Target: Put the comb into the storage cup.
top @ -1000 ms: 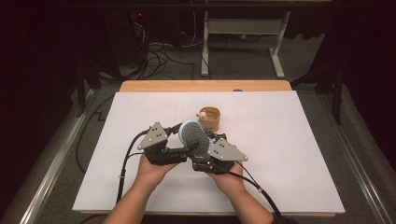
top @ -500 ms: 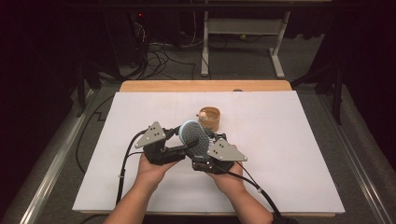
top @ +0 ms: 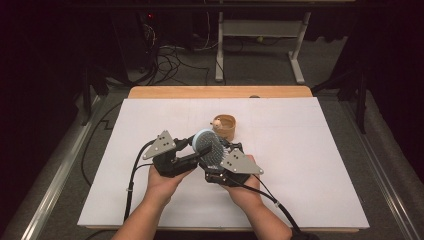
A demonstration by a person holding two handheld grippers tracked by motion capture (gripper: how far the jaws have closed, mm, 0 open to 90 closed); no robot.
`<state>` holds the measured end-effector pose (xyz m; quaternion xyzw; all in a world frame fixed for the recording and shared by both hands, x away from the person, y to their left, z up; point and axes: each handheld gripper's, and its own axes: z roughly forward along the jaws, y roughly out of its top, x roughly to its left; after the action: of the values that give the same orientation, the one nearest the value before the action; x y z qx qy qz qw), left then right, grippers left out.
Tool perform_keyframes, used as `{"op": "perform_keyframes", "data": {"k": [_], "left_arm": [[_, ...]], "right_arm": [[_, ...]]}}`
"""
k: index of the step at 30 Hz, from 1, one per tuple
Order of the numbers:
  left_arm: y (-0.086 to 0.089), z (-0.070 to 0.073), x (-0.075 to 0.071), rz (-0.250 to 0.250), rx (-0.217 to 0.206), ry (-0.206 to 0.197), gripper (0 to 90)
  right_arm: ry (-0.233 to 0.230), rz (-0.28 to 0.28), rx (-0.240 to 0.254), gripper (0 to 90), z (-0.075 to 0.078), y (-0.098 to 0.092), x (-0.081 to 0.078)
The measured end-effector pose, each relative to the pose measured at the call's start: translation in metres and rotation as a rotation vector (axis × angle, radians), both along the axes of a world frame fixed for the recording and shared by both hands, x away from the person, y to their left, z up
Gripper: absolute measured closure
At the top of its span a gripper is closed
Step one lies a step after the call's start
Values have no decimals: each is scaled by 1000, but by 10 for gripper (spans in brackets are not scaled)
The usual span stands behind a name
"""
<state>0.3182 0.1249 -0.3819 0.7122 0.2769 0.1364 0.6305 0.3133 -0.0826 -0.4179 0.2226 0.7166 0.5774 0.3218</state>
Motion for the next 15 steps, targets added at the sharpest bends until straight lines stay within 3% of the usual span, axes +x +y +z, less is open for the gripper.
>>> {"op": "perform_keyframes", "data": {"k": [15], "left_arm": [[0, 2, -5, 13, -6, -27, 579]], "right_arm": [[-31, -27, -5, 200, 1, 4, -4]]}}
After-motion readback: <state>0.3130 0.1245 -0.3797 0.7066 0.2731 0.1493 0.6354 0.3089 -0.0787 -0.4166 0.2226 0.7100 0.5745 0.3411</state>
